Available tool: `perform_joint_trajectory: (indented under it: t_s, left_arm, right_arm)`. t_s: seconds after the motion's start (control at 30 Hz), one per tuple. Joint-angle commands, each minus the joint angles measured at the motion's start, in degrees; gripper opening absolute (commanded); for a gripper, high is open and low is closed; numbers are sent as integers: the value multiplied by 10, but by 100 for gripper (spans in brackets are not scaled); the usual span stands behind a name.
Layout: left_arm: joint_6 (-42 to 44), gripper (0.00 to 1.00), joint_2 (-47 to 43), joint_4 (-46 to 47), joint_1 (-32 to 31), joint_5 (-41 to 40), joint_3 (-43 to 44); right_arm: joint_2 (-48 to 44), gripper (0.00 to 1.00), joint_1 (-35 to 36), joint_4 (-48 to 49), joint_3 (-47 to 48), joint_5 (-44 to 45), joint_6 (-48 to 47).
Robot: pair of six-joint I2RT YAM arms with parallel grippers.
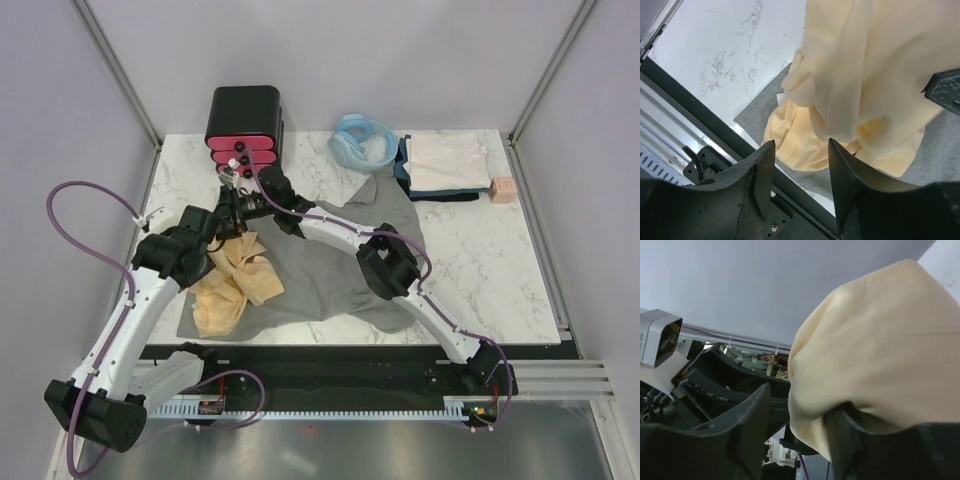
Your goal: Fold and stack the t-shirts
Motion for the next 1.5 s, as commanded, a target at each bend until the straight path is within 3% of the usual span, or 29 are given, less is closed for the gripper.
perform_joint_trajectory:
  t_s: [0.0, 0.07, 0.13, 0.17, 0.23, 0.33, 0.73, 0.93, 1.1, 1.3, 1.33, 1.4, 1.43, 1.47]
  left_arm:
    - [40, 55, -11, 69, -2, 6, -10]
    - [48, 55, -9, 77, -2, 2, -10]
    - [53, 56, -2, 78, 0, -8, -9]
    - [55, 56, 1, 77, 0, -10, -6]
    - [58, 57, 12, 79, 1, -12, 5]
    - [69, 62, 37, 94, 7, -13, 11]
    - [122, 63, 187, 213, 49, 24, 2]
    - [150, 65, 220, 243, 51, 67, 12]
    - [135, 65, 252, 245, 50, 91, -29]
    - [131, 52, 270, 265, 51, 111, -66]
    - [128, 35, 279, 269, 51, 113, -72]
    - [123, 22, 296, 270, 50, 119, -76]
    - [121, 7, 307, 275, 51, 122, -80]
    - [121, 2, 309, 277, 50, 124, -81]
  right_arm:
    - [-37, 65, -27, 4, -57, 17, -24]
    - [-71, 66, -40, -26, -76, 19, -55]
    - [-102, 71, -49, -82, -114, 41, -117]
    - [-132, 79, -56, -94, -128, 50, -133]
    - [-169, 81, -70, -105, -168, 57, -145]
    - [-225, 82, -85, -106, -219, 66, -151]
    - [-411, 81, -137, -200, -316, 81, -226]
    - [-455, 82, -143, -233, -379, 78, -252]
    - [-469, 82, -151, -242, -397, 81, -255]
    - [-476, 81, -161, -268, -388, 75, -275]
    - [-477, 81, -163, -270, -389, 76, -276]
    - [-482, 80, -166, -273, -392, 74, -280]
    - [-484, 80, -167, -274, -393, 74, -281]
    - [-486, 80, -169, -277, -399, 74, -282]
